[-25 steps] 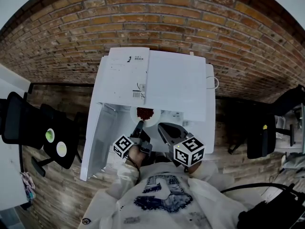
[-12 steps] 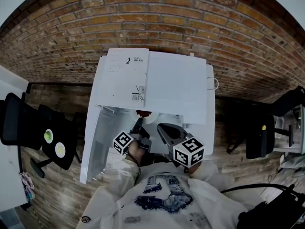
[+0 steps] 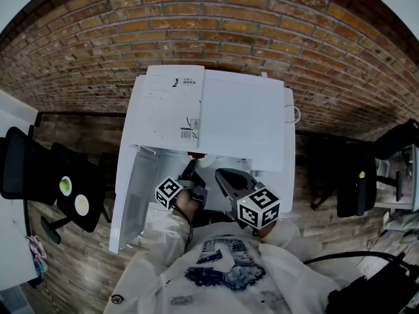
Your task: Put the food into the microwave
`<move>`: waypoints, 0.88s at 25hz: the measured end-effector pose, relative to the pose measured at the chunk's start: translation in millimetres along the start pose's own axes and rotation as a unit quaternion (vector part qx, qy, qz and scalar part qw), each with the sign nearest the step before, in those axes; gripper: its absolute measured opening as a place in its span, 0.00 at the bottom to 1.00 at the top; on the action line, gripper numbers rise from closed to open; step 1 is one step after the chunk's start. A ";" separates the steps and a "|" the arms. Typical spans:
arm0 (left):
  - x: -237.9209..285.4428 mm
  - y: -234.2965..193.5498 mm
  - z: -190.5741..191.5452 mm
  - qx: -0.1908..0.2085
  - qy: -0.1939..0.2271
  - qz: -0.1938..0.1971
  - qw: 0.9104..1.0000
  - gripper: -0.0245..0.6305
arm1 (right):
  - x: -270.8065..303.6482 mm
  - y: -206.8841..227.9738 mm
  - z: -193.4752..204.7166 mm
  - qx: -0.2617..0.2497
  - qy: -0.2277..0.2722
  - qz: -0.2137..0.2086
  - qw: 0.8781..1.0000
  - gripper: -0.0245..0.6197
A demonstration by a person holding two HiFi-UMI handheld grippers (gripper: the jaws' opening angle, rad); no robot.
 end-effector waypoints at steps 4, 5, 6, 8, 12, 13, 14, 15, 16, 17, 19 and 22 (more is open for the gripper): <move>4.2 3.1 -0.2 0.007 -0.011 0.002 1.000 0.06 | -1.1 0.3 -0.9 0.003 -0.001 0.002 1.000 0.06; 5.0 4.0 -0.7 0.009 -0.013 0.002 1.000 0.06 | -1.4 0.7 -1.8 0.003 -0.001 0.003 1.000 0.06; 5.4 4.0 -1.0 0.011 -0.013 0.003 1.000 0.06 | -1.8 1.0 -2.2 0.004 -0.001 0.003 1.000 0.06; 5.1 2.0 -1.0 0.012 -0.013 0.005 1.000 0.08 | -2.9 0.9 -1.4 0.004 0.001 0.004 1.000 0.06; -0.4 1.4 -0.5 0.014 -0.016 0.010 1.000 0.13 | -5.5 -0.9 1.3 0.004 0.000 0.003 1.000 0.06; -2.5 2.1 0.1 0.012 -0.015 0.013 1.000 0.14 | -6.0 -1.1 1.9 0.006 -0.001 0.003 1.000 0.06; -4.5 2.8 1.1 0.010 -0.015 0.017 1.000 0.14 | -6.3 -1.2 2.4 0.007 -0.001 0.003 1.000 0.06; -6.3 3.5 2.4 0.009 -0.016 0.020 1.000 0.14 | -6.5 -1.2 2.8 0.008 -0.002 0.003 1.000 0.06; -7.9 4.2 4.0 0.010 -0.018 0.021 1.000 0.14 | -6.7 -1.6 3.1 0.009 -0.002 0.003 1.000 0.06; -9.4 5.1 6.0 0.010 -0.021 0.022 0.999 0.14 | -6.8 -2.2 3.3 0.009 -0.002 0.003 1.000 0.06; -11.2 7.4 11.1 0.011 -0.030 0.025 0.999 0.14 | -7.0 -3.5 3.8 0.010 -0.002 0.003 1.000 0.06; -11.6 9.0 22.4 0.013 -0.046 0.030 0.998 0.14 | -8.7 -4.8 6.4 0.009 -0.001 0.004 1.000 0.06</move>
Point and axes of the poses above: the fingertips, and each gripper's own axes: x forward along the fingers, y to its right, z out of its underside, the point moved 9 cm from there along -x, backward along the fingers, and after that the axes turned 5 degrees about x, right-handed, at the moved point
